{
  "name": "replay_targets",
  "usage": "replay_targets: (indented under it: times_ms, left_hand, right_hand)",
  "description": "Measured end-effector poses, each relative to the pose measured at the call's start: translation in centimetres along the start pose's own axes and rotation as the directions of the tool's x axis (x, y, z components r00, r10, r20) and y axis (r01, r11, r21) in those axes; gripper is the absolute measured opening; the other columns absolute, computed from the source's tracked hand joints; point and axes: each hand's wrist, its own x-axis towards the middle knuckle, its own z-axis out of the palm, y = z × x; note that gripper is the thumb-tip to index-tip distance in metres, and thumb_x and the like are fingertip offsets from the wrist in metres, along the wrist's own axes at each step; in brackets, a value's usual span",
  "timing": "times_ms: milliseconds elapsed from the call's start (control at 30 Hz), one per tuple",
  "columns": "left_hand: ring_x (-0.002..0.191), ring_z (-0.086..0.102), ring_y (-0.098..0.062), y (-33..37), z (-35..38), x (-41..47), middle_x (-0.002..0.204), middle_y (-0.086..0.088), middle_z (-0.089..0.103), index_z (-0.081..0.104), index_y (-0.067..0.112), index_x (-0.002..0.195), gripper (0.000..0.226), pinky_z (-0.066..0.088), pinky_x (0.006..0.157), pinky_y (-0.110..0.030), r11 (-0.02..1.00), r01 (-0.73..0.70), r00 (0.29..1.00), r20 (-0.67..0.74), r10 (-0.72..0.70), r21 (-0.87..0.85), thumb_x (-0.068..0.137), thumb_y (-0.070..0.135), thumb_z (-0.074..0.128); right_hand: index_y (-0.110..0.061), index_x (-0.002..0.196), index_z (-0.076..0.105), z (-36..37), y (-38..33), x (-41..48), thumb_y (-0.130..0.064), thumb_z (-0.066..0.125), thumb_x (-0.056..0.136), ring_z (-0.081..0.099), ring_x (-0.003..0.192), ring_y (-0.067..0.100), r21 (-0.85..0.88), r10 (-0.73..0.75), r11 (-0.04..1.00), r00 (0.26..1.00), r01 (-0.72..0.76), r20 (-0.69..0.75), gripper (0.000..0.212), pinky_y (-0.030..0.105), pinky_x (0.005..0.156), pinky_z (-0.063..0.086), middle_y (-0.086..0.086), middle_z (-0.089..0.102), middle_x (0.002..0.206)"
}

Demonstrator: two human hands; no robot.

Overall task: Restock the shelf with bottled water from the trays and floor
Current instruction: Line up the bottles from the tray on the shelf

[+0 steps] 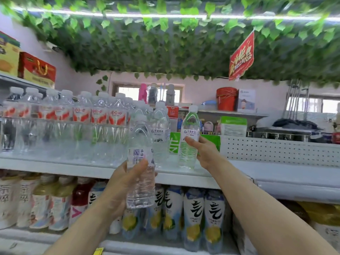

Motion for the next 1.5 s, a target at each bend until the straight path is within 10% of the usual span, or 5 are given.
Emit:
replay_targets:
  times_ms: [300,600,967,1200,1500]
  left_hand:
    - [0.084,0.074,-0.03,0.4,-2.0,1.8,0.105,-0.026,0.072,0.063,-0.001,0.122,0.114,0.059,0.063,-0.035,0.998,-0.061,0.994,0.094,0.06,0.008,0.032,0.061,0.095]
    - [0.098,0.073,-0.033,0.3,-2.0,1.6,0.109,-0.022,0.073,0.059,0.0,0.125,0.118,0.06,0.064,-0.037,0.999,-0.041,0.995,0.086,0.044,-0.035,0.03,0.058,0.096]
    - [0.089,0.074,-0.03,0.7,3.5,1.1,0.107,-0.018,0.074,0.057,0.005,0.131,0.094,0.06,0.068,-0.04,0.984,0.026,0.997,0.071,-0.014,-0.177,0.054,0.047,0.09]
    - [0.105,0.068,-0.038,0.3,9.9,1.9,0.118,-0.024,0.069,0.062,0.0,0.129,0.063,0.058,0.084,-0.046,0.975,0.088,0.991,0.117,-0.064,-0.206,0.081,0.037,0.078]
    - [0.113,0.064,-0.036,-1.8,16.0,1.6,0.129,-0.02,0.064,0.052,0.005,0.135,0.065,0.051,0.097,-0.053,0.968,0.087,0.981,0.191,-0.042,-0.235,0.086,0.041,0.074]
  right_hand:
    - [-0.007,0.145,0.052,1.8,1.3,2.9,-0.026,0.092,0.058,0.062,0.122,0.026,-0.066,0.007,0.998,0.999,-0.005,0.032,0.098,0.051,0.119,0.034,0.008,0.071,0.125]
    - [-0.015,0.149,0.048,1.6,2.4,3.9,-0.053,0.1,0.04,0.059,0.125,0.026,-0.139,0.006,0.99,0.999,0.0,0.042,0.126,0.055,0.118,0.035,0.003,0.067,0.129]
    - [-0.01,0.138,0.058,0.6,-0.5,-1.6,-0.046,0.074,0.088,0.059,0.118,0.019,-0.379,-0.169,0.92,0.974,0.101,-0.15,0.064,0.033,0.1,0.046,0.003,0.063,0.131]
    - [-0.009,0.128,0.067,-1.6,-3.0,-9.2,-0.042,0.064,0.095,0.067,0.112,0.023,-0.101,0.139,0.987,0.98,-0.125,0.141,0.046,0.045,0.104,0.053,0.014,0.07,0.126]
    - [-0.005,0.14,0.053,-6.8,-3.8,-12.4,-0.036,0.077,0.087,0.063,0.118,0.035,-0.091,0.199,0.979,0.957,-0.183,0.212,0.066,0.048,0.108,0.047,0.021,0.062,0.137]
